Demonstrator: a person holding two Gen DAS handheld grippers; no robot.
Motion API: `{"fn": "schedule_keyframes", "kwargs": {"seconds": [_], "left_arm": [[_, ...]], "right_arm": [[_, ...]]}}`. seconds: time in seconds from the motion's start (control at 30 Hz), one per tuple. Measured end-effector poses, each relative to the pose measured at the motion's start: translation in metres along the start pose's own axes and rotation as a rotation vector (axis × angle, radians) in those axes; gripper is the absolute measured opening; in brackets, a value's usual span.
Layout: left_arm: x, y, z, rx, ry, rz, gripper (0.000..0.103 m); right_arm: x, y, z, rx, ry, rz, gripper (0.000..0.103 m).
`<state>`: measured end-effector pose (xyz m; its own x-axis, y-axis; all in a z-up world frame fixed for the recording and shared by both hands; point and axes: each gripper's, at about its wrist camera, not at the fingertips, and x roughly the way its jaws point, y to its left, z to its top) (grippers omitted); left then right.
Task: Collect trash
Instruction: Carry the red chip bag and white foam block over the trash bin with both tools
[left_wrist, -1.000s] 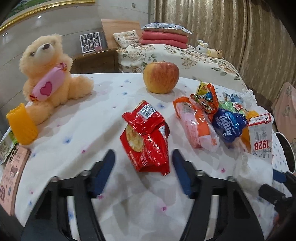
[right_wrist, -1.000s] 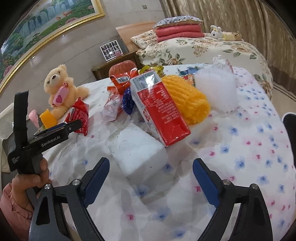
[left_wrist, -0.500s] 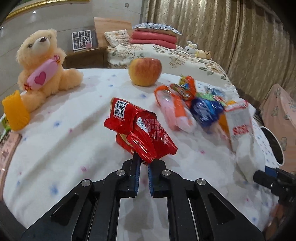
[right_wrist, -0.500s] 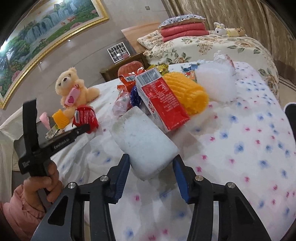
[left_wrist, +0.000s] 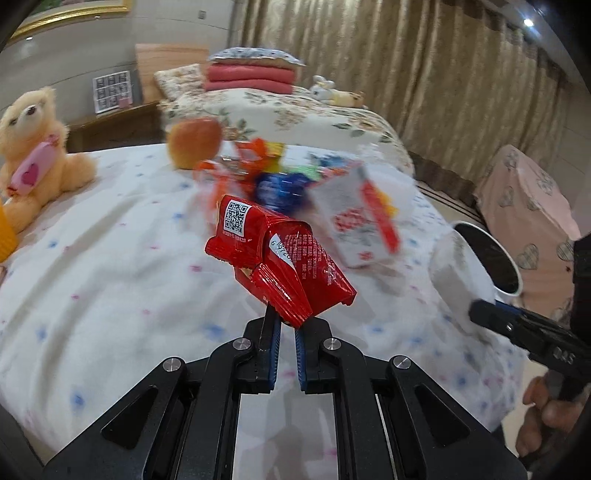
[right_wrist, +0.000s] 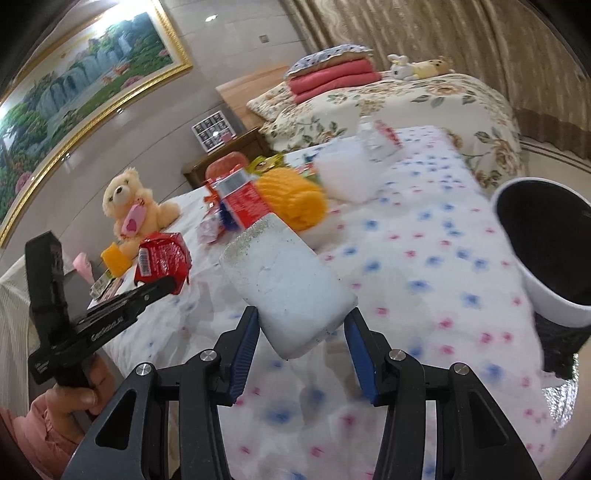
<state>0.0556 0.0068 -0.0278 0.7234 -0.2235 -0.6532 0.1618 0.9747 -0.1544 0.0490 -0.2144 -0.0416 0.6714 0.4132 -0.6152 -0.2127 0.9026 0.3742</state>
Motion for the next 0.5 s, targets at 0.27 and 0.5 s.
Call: {"fn": "schedule_keyframes", "kwargs": {"seconds": [0.27, 0.5], "left_arm": [[0.004, -0.051, -0.002, 0.077, 0.023, -0.077, 0.007], [0.012, -0.091, 0.005, 0.156, 0.026, -0.134, 0.007]], "right_arm": [[-0.022, -0.037, -0.002, 0.067, -0.035, -0.059, 0.048], [-0.040, -0.068, -0.002, 0.122, -0.065, -0.109, 0.048]]}}
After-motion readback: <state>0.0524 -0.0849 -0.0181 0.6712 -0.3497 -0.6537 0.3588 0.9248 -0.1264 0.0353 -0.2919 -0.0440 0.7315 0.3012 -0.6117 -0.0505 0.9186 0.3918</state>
